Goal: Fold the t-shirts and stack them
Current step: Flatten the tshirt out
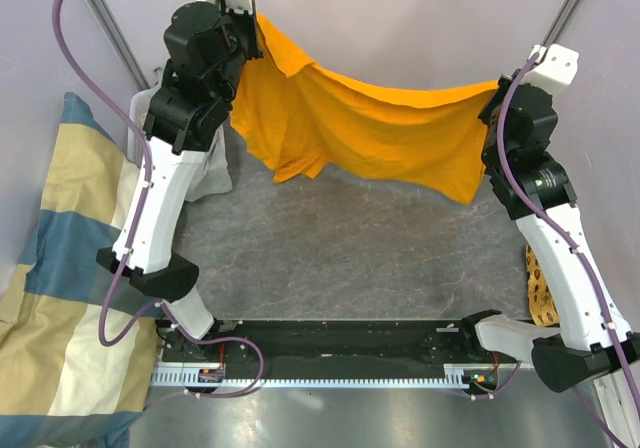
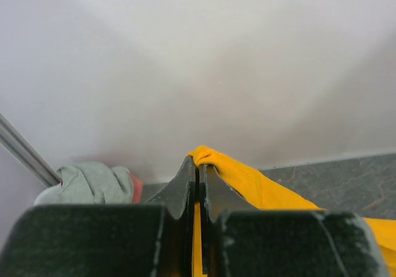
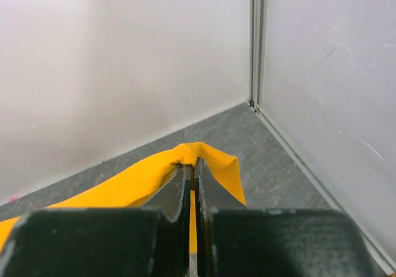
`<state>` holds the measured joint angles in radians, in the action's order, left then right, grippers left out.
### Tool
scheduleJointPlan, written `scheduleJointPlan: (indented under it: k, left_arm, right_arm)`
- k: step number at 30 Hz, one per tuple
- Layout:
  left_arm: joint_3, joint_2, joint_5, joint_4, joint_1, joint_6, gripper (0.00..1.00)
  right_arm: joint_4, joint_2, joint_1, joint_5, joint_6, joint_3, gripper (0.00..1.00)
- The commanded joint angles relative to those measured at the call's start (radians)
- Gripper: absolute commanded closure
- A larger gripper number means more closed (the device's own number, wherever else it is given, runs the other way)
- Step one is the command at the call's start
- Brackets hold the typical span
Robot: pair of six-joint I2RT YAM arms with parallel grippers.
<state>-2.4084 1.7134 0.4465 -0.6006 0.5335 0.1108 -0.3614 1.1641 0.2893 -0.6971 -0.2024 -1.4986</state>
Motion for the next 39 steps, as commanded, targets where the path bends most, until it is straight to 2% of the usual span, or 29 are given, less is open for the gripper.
scheduleJointPlan:
  k: [1,4,8,12,13,17,21,24,27,28,32,34,36,38,39]
  left_arm:
    - [-0.020,-0.087,-0.005,0.061,-0.007,0.064,0.98]
    - [0.086,-0.199,0.003,0.041,-0.007,0.030,0.98]
    - [0.317,-0.375,-0.070,-0.059,-0.007,-0.101,0.98]
    - [0.475,-0.563,-0.152,-0.154,-0.007,-0.233,0.98]
    - [0.492,-0.627,-0.173,-0.172,-0.007,-0.256,0.98]
    - [0.499,-0.724,-0.300,-0.296,-0.007,-0.361,0.98]
    - [0.471,-0.765,-0.361,-0.383,-0.007,-0.411,0.98]
    - [0.479,-0.752,-0.336,-0.358,-0.007,-0.399,0.98]
    - [0.578,-0.719,-0.281,-0.254,-0.007,-0.357,0.98]
    - [0.632,-0.706,-0.252,-0.166,-0.007,-0.341,0.98]
    - [0.669,-0.507,-0.184,-0.012,-0.015,-0.249,0.98]
    - [0.667,-0.415,-0.213,0.085,-0.047,-0.217,0.98]
    - [0.600,-0.258,-0.288,0.133,-0.124,-0.235,0.98]
    - [0.487,-0.140,-0.370,0.148,-0.182,-0.246,0.98]
    - [0.312,0.005,-0.388,0.136,-0.193,-0.237,0.98]
  right_arm:
    - [0.075,0.002,-0.004,0.011,0.080,-0.086,1.00]
    - [0.029,-0.046,-0.006,0.077,0.042,-0.063,1.00]
    - [-0.095,-0.157,-0.004,0.201,-0.011,-0.016,1.00]
    - [-0.232,-0.233,-0.006,0.333,-0.054,-0.011,1.00]
    - [-0.260,-0.245,-0.004,0.372,-0.058,-0.017,1.00]
    - [-0.402,-0.308,-0.006,0.531,-0.098,-0.083,1.00]
    - [-0.453,-0.360,-0.006,0.568,-0.130,-0.114,1.00]
    - [-0.432,-0.363,-0.007,0.532,-0.155,-0.089,1.00]
    - [-0.304,-0.360,-0.004,0.470,-0.181,0.058,1.00]
    - [-0.271,-0.350,-0.004,0.452,-0.189,0.136,1.00]
    - [-0.085,-0.229,-0.004,0.329,-0.198,0.288,1.00]
    - [0.037,-0.108,-0.006,0.254,-0.175,0.330,1.00]
    - [0.154,0.038,-0.018,0.231,-0.152,0.324,1.00]
    - [0.203,0.136,-0.035,0.234,-0.118,0.244,1.00]
    - [0.216,0.219,-0.048,0.238,-0.106,0.197,1.00]
